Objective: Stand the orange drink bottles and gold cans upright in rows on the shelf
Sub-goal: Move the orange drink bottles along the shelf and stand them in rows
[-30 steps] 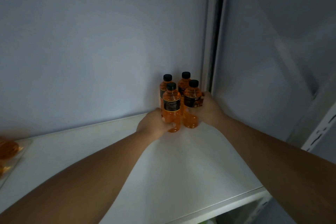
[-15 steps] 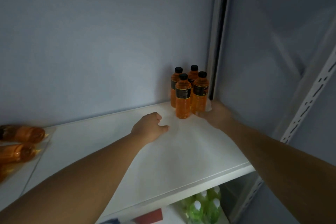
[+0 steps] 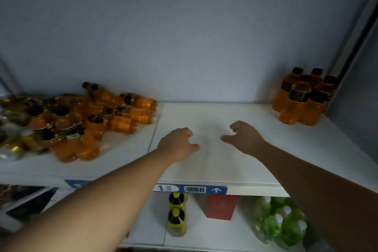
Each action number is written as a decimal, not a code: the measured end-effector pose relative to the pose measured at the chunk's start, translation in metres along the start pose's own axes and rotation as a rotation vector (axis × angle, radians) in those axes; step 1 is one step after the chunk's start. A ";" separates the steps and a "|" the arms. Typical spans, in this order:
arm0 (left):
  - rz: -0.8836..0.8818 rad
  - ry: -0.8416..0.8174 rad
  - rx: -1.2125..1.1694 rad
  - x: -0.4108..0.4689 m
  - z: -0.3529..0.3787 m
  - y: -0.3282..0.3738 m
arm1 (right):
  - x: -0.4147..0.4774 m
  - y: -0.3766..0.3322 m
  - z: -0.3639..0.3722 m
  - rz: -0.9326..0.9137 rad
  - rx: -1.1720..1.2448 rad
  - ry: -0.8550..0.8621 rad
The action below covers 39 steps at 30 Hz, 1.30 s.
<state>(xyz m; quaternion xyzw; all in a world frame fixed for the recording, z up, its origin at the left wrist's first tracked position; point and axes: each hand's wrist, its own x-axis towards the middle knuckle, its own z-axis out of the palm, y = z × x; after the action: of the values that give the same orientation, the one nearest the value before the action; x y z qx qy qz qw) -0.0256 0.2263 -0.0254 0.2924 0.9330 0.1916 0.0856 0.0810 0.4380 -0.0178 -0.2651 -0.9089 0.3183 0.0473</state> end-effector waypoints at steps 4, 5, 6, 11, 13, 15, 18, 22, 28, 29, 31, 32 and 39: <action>-0.118 0.038 0.006 -0.033 -0.024 -0.055 | 0.001 -0.058 0.040 -0.163 -0.107 -0.121; -0.145 0.051 0.005 -0.041 -0.031 -0.067 | 0.002 -0.071 0.049 -0.210 -0.153 -0.150; -0.171 0.062 0.005 -0.048 -0.036 -0.078 | 0.003 -0.084 0.057 -0.257 -0.199 -0.180; -0.329 0.111 -0.011 -0.087 -0.056 -0.130 | 0.009 -0.142 0.096 -0.459 -0.360 -0.272; -0.402 0.138 -0.001 -0.100 -0.064 -0.146 | 0.010 -0.161 0.111 -0.524 -0.378 -0.292; -0.478 0.195 -0.032 -0.110 -0.073 -0.160 | 0.013 -0.177 0.124 -0.584 -0.393 -0.304; -0.564 0.295 -0.058 -0.123 -0.084 -0.173 | 0.020 -0.198 0.139 -0.669 -0.400 -0.311; -0.618 0.454 -0.151 -0.128 -0.098 -0.184 | 0.030 -0.221 0.155 -0.766 -0.408 -0.306; -0.674 0.641 -0.250 -0.116 -0.102 -0.192 | 0.038 -0.237 0.172 -0.795 -0.464 -0.149; -0.702 0.667 -0.216 -0.113 -0.102 -0.193 | 0.040 -0.240 0.174 -0.798 -0.476 -0.120; -0.728 0.691 -0.167 -0.105 -0.103 -0.194 | 0.045 -0.247 0.177 -0.789 -0.503 -0.072; -0.730 0.696 -0.162 -0.102 -0.103 -0.194 | 0.047 -0.250 0.179 -0.779 -0.522 -0.058; -0.765 0.768 -0.204 -0.087 -0.096 -0.193 | 0.059 -0.269 0.199 -0.765 -0.685 0.014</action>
<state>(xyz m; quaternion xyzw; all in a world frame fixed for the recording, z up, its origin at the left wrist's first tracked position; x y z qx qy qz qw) -0.0798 0.0004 -0.0122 -0.1680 0.9135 0.3294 -0.1695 -0.1420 0.1815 -0.0183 0.0842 -0.9927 -0.0394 0.0768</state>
